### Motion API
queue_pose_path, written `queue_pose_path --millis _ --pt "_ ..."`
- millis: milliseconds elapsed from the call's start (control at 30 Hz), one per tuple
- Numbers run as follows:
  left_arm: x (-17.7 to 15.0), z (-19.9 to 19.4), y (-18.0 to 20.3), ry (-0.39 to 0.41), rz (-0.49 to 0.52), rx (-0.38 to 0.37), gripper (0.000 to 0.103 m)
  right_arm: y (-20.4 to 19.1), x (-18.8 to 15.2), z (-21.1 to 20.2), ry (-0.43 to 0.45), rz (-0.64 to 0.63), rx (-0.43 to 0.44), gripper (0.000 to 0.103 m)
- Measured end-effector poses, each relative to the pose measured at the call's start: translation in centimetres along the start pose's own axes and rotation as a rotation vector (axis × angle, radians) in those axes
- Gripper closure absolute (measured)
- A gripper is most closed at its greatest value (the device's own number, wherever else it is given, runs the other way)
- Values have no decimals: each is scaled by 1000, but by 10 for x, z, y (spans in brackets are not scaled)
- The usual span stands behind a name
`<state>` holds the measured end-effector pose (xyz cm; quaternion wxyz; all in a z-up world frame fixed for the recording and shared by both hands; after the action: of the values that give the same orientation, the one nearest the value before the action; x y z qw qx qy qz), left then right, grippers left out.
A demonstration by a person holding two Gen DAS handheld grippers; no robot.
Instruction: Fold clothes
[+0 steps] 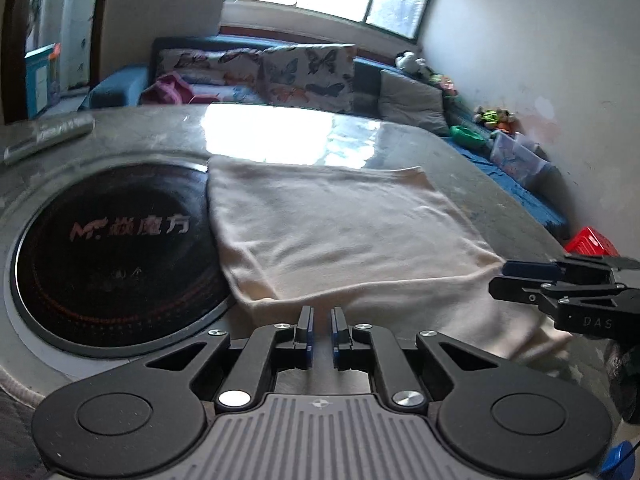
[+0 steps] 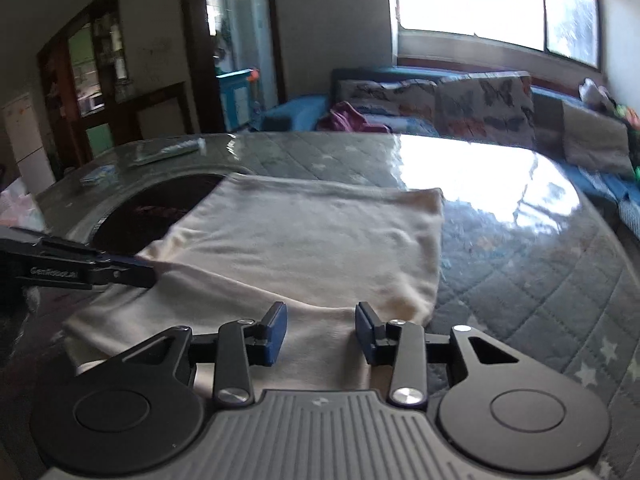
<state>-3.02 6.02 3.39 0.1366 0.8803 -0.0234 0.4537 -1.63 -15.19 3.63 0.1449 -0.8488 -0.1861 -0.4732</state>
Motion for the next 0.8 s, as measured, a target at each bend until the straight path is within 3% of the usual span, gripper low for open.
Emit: queue_pose_path --millis 167,300,367,500,567,700,800 --pt "-9 -24 13 12 53 -44 88 -17 -11 -6 -27 -94 33 55" --pt "-23 -42 21 -2 114 -43 71 -20 -22 -3 -61 -107 25 52" --pt "-30 -52 26 -5 163 -36 70 -23 -22 -6 -55 -107 29 43" --pt "-46 -67 37 -3 292 -31 64 -24 -21 -18 -39 -113 39 35" --pt "-53 -68 42 -10 341 -34 64 -24 -22 -24 -36 -121 35 23" --pt "-67 -65 52 -6 437 -36 64 -23 -24 -40 -36 -164 19 17" --pt "-73 -59 60 14 496 -29 64 -23 -27 -52 -36 -210 -1 7"
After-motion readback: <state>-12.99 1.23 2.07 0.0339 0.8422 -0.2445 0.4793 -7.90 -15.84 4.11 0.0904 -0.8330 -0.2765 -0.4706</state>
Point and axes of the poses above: each gripper's, at about its wrist camera, not at the fingertips, and z roughly the way its jaws point, y to its right, x to its top, the point moved 1 cm from there along z, roughly the way its jaws point, and after that the axes turned 6 degrees about y, right-handed, at the moved point
